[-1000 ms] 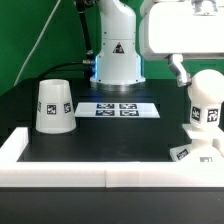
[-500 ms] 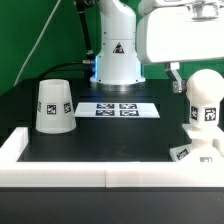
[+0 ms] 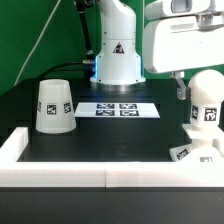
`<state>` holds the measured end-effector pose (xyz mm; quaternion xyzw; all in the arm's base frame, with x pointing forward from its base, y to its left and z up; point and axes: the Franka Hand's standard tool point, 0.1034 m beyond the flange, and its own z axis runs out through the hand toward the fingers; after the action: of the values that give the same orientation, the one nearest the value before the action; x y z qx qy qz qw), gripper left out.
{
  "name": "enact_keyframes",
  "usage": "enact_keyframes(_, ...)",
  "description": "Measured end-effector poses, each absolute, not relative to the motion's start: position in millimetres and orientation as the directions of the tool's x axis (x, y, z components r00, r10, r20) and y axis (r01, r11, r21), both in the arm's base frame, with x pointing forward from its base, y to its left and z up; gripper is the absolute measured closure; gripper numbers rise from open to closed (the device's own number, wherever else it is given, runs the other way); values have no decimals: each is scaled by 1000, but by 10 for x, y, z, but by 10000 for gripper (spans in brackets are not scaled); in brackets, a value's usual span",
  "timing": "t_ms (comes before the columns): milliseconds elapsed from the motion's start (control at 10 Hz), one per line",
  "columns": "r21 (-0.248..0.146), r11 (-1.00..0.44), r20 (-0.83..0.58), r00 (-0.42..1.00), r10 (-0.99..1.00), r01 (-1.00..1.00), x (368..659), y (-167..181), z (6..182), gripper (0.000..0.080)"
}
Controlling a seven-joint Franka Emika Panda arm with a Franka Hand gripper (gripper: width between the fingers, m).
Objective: Assemble lamp
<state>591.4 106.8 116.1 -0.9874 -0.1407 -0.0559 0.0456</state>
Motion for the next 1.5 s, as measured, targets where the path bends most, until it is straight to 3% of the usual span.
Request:
enact_keyframes(200,-74,-956,124,954,272,283,5914,1068,1159,127)
enact_keyframes(300,-74,-956,124,954,272,283,5914,1068,1159,223)
enact_keyframes(600,-85,-972,118,970,211,221,5909,1067,1157,223)
enact_keyframes(800,-113,-993,89,995,-52,-42,5879,1088,1168,223)
enact_keyframes(1100,-137,-915,43,920,-389,-380,5852,1113,1162,222)
enact_keyframes(1500,-157,-785,13,793,-608,-599,5852,1120,1150,216)
